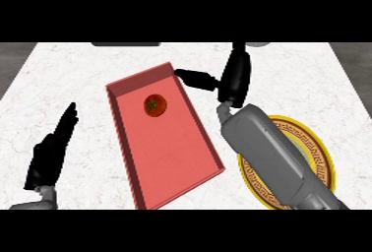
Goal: Pick the tomato from the plate and place it in the cardboard box
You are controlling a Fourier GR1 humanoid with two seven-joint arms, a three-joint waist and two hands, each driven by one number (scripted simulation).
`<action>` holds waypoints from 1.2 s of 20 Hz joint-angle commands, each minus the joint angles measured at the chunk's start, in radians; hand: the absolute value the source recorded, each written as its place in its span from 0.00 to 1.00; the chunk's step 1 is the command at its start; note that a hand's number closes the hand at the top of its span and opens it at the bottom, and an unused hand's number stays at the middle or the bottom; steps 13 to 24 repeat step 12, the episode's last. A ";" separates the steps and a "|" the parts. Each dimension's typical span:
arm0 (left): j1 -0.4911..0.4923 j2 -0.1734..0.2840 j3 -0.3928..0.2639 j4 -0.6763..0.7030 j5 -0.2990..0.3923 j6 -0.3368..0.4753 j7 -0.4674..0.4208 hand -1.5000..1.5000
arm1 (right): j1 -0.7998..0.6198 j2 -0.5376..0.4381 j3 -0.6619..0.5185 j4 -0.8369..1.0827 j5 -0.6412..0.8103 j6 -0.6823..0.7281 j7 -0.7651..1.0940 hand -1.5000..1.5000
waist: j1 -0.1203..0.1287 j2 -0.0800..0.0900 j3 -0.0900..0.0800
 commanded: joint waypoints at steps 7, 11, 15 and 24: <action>0.061 -0.015 0.002 0.001 0.003 -0.001 -0.048 0.50 | 0.482 -0.257 -0.124 -0.528 -0.142 0.062 -0.119 0.00 | -0.024 -0.004 0.000; 0.037 0.005 0.021 0.007 0.020 -0.030 -0.046 0.50 | 0.605 -0.345 -0.234 -0.613 -0.249 0.188 -0.189 0.00 | -0.008 0.001 0.000; 0.070 -0.026 -0.007 0.004 -0.011 0.004 -0.055 0.50 | 0.657 -0.409 -0.269 -0.676 -0.316 0.255 -0.221 0.00 | -0.018 -0.001 0.001; 0.070 -0.026 -0.007 0.004 -0.011 0.004 -0.055 0.50 | 0.657 -0.409 -0.269 -0.676 -0.316 0.255 -0.221 0.00 | -0.018 -0.001 0.001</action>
